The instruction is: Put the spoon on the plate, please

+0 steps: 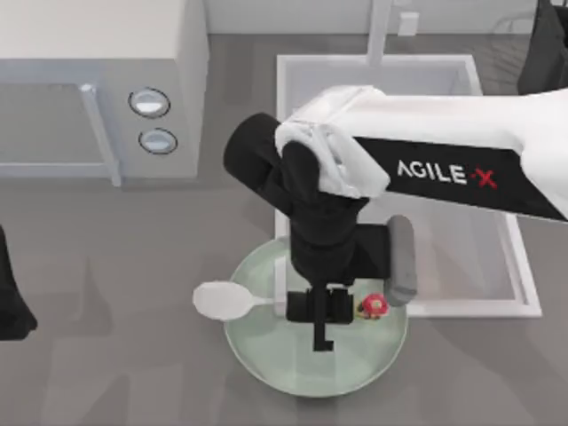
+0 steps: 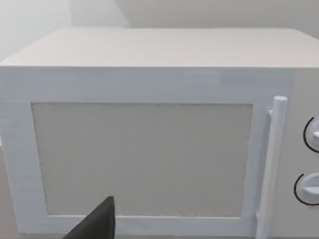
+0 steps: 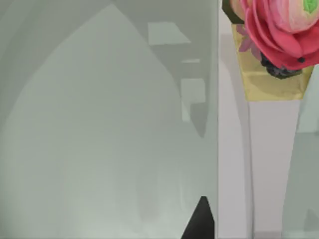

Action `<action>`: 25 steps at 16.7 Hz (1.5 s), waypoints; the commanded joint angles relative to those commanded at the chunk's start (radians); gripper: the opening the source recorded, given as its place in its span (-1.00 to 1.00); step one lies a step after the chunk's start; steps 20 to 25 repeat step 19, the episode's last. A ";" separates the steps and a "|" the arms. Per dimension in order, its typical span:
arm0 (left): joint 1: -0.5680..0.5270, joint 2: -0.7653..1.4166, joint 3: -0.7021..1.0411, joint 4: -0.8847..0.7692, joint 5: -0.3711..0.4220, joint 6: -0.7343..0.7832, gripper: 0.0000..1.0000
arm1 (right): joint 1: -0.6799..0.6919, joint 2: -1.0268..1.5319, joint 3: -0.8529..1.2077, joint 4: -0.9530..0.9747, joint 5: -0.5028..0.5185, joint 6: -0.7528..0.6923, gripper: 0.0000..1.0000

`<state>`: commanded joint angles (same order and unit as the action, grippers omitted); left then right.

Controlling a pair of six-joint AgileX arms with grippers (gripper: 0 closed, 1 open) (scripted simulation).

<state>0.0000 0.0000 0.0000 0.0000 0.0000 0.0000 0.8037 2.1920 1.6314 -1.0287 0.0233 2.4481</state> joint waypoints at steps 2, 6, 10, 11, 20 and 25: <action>0.000 0.000 0.000 0.000 0.000 0.000 1.00 | 0.000 0.000 0.000 0.000 0.000 0.000 -0.70; 0.000 0.000 0.000 0.000 0.000 0.000 1.00 | 0.000 0.000 0.000 0.000 0.000 0.000 -0.10; 0.000 0.000 0.000 0.000 0.000 0.000 1.00 | 0.000 0.000 0.000 0.000 0.000 0.000 0.51; 0.000 0.000 0.000 0.000 0.000 0.000 1.00 | 0.000 0.000 0.000 0.000 0.000 0.000 0.66; 0.000 0.000 0.000 0.000 0.000 0.000 1.00 | 0.000 0.000 0.000 0.000 0.000 0.000 1.00; 0.000 0.000 0.000 0.000 0.000 0.000 1.00 | 0.000 0.000 0.000 0.000 0.000 0.000 1.00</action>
